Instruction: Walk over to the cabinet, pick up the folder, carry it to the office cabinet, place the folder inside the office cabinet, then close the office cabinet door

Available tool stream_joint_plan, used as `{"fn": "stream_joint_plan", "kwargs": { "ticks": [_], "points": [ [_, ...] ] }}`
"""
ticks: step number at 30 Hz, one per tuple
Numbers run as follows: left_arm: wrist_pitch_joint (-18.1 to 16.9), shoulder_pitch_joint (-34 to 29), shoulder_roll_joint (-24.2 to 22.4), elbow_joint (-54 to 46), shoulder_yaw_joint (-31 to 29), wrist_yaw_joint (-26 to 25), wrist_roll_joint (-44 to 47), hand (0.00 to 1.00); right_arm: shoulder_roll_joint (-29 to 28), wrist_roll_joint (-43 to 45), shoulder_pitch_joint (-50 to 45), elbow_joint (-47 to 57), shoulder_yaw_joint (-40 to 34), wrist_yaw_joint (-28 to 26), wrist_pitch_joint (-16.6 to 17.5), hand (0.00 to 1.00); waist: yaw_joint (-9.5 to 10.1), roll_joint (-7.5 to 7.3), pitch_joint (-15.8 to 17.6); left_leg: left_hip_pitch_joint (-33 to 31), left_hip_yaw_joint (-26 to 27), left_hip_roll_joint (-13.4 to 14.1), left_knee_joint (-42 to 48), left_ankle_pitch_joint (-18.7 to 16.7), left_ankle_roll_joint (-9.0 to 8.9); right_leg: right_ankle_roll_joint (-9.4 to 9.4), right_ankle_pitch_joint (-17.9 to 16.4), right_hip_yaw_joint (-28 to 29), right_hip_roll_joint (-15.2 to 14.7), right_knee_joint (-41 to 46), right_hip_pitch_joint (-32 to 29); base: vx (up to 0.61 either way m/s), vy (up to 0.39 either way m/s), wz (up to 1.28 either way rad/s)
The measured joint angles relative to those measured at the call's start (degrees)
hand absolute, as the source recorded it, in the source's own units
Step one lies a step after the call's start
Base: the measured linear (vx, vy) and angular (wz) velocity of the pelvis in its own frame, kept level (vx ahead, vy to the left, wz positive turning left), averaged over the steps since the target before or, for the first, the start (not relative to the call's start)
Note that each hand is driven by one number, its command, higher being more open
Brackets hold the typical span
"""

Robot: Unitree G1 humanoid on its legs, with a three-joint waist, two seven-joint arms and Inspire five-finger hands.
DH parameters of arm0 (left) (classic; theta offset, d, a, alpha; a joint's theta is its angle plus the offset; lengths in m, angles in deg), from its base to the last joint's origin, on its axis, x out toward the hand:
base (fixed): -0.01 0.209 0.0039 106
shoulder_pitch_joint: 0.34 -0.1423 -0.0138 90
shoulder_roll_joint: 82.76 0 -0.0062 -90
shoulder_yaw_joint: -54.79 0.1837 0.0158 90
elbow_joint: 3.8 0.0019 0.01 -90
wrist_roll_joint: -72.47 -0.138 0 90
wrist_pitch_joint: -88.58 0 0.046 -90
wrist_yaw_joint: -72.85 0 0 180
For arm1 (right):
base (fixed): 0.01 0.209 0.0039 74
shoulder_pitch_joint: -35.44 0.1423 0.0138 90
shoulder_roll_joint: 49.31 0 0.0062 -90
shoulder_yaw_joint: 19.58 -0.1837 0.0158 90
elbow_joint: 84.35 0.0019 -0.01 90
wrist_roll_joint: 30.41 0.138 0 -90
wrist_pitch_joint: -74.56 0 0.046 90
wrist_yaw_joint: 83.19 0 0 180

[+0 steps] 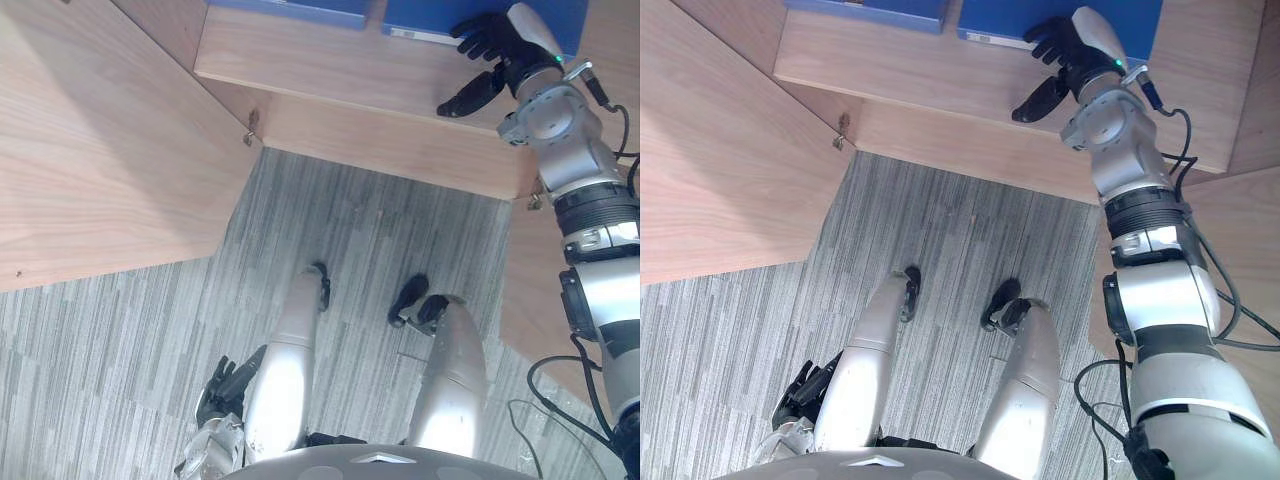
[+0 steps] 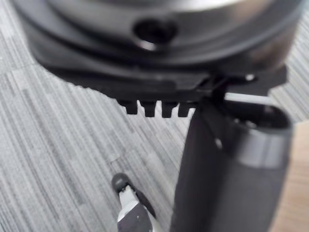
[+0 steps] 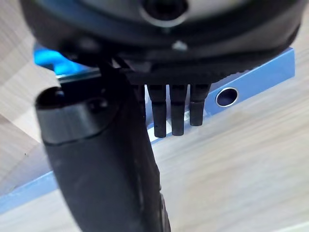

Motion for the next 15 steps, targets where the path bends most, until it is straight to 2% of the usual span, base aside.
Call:
{"fn": "stream_joint_plan", "kwargs": {
  "ticks": [3,7,9,15],
  "points": [
    [0.2,-2.8,0.2,-4.3,2.1,0.4,0.9,1.00,-1.3,-2.2,-2.2,-0.2,3.4,-1.0,-0.5,1.00,-0.02,-0.14,0.0,4.4,0.8,0.7,-3.1,0.3,0.32,0.13,1.4,-0.3,1.1,-4.0,4.4,0.04,0.043,-0.15],
    [1.1,-3.6,0.3,-5.3,2.3,1.0,0.9,1.00,-3.4,-4.3,-3.8,-0.3,5.9,-2.4,-2.2,1.00,-0.12,-0.26,0.0,8.3,1.7,1.5,-6.2,0.6,0.66,0.12,3.0,-0.6,2.2,-8.2,8.4,0.08,0.048,-0.15],
    [1.4,-4.2,0.4,-5.3,2.5,1.1,0.9,1.00,-5.4,-4.4,-4.2,-1.4,6.6,-3.3,-3.6,1.00,-0.76,-0.33,-0.1,11.3,1.8,1.7,-8.3,0.9,0.83,0.21,3.9,-1.5,2.6,-11.1,11.7,0.10,0.034,-0.03],
    [1.1,-4.3,0.6,0.8,1.1,0.6,2.0,1.00,-8.4,-4.4,-4.2,-3.1,7.4,-3.5,-5.9,1.00,-1.57,-1.36,-0.5,19.0,3.5,3.5,-13.2,1.1,0.93,0.53,6.1,-2.7,4.8,-18.2,19.7,0.10,0.035,-0.15]
  ]
}}
